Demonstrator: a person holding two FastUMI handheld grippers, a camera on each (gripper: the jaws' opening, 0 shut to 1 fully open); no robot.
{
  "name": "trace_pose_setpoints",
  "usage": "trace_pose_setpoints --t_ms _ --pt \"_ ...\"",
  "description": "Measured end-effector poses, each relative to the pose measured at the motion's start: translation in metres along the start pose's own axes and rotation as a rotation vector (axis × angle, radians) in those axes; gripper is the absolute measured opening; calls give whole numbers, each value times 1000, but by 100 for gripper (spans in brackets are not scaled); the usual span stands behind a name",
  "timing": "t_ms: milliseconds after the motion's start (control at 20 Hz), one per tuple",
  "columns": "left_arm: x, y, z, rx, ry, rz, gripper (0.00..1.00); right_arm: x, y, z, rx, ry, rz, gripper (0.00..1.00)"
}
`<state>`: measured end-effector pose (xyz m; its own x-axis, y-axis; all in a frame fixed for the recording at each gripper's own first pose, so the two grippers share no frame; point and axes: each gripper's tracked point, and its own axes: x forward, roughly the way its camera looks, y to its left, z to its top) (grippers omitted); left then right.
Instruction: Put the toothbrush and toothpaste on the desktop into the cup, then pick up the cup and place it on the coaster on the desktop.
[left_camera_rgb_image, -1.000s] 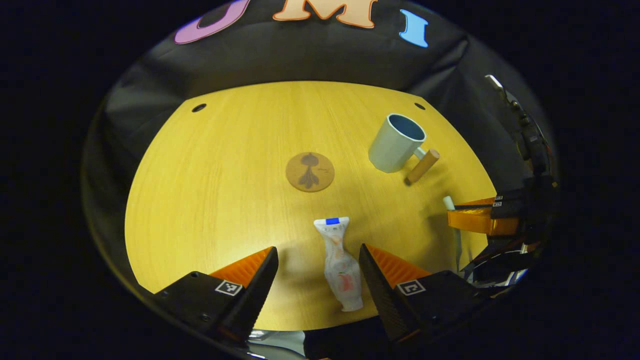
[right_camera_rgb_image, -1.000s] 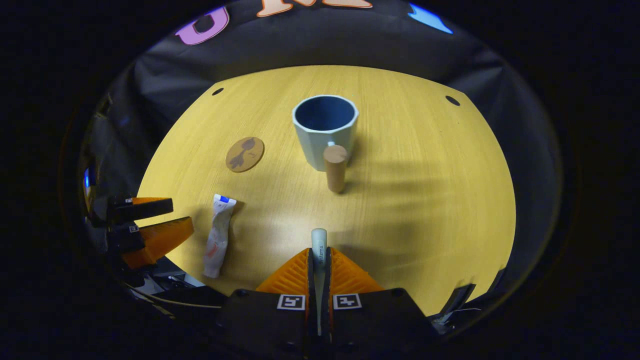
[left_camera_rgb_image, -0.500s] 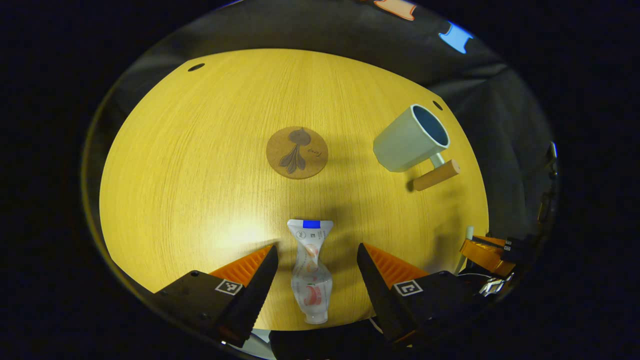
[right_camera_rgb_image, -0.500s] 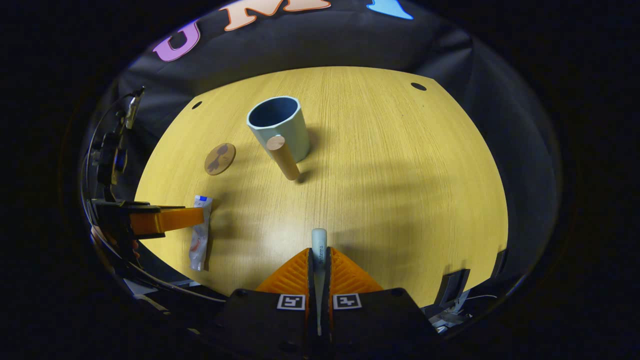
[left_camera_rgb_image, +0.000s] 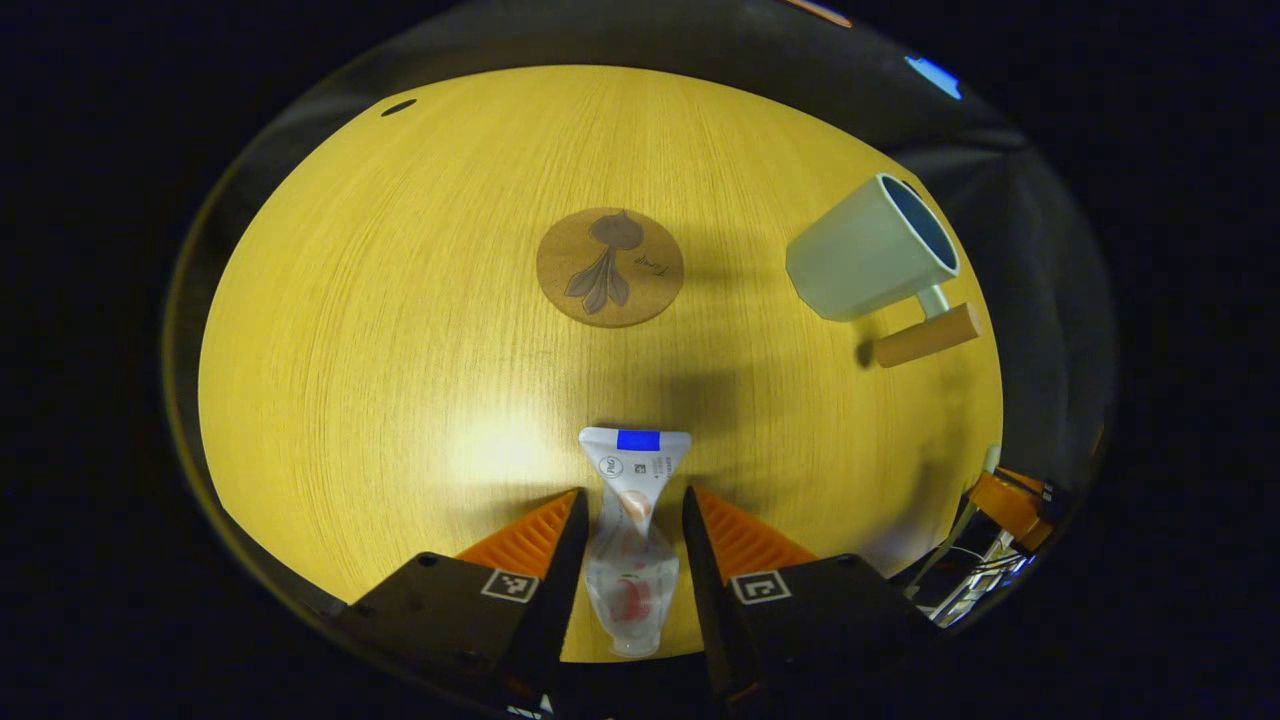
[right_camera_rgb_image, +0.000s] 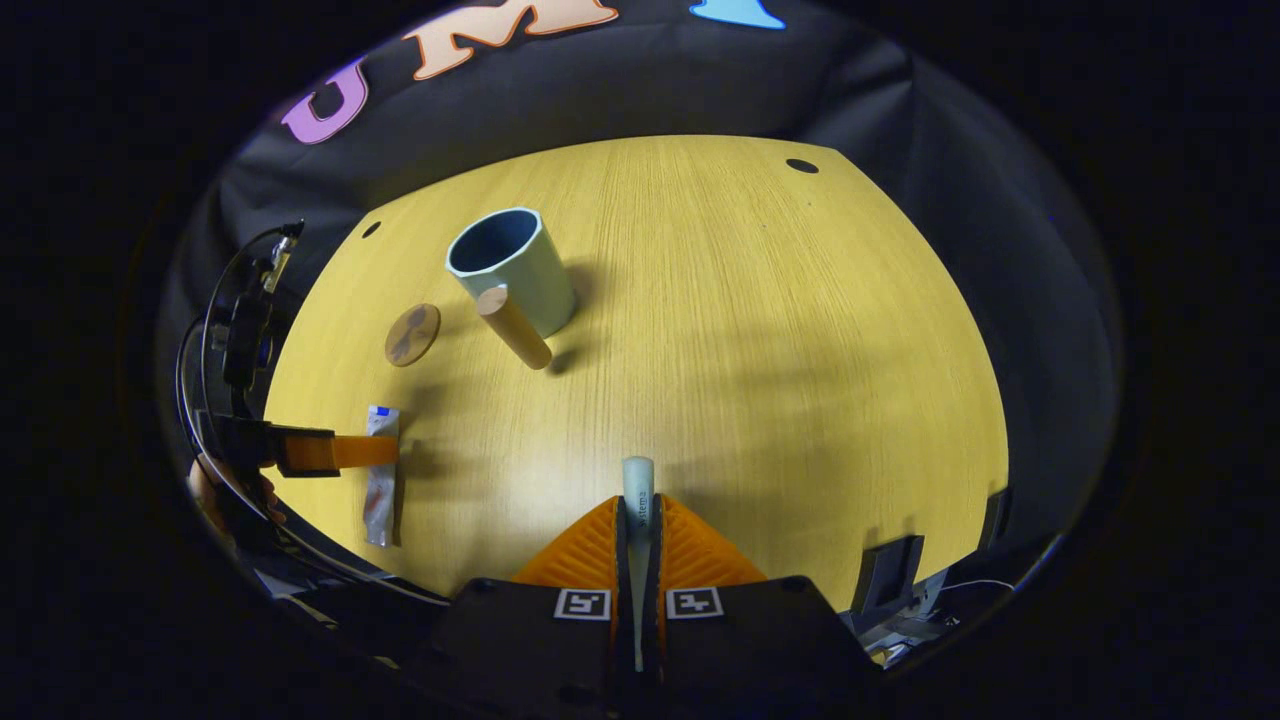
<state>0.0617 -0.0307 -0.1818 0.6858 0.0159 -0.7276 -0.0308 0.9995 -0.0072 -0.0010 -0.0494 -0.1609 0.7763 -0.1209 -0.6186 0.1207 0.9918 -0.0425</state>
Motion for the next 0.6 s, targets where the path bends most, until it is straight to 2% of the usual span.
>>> trace_pose_setpoints --t_ms 50,100,250,300,450,600 --pt "1 1 0 5 -1 6 46 -1 -1 0 3 -1 0 6" --pt "1 2 0 7 0 10 46 -1 -2 -1 6 -2 2 7" --pt "2 6 -1 3 13 15 33 -3 -5 -1 11 -2 1 6" --pt "0 5 -1 -11 12 6 32 -2 -6 -2 8 -2 -2 6" --pt "3 1 0 -37 -5 -13 21 0 -6 -4 2 1 1 6" --pt "4 0 0 -54 -31 -44 17 1 -5 -4 8 2 1 6"
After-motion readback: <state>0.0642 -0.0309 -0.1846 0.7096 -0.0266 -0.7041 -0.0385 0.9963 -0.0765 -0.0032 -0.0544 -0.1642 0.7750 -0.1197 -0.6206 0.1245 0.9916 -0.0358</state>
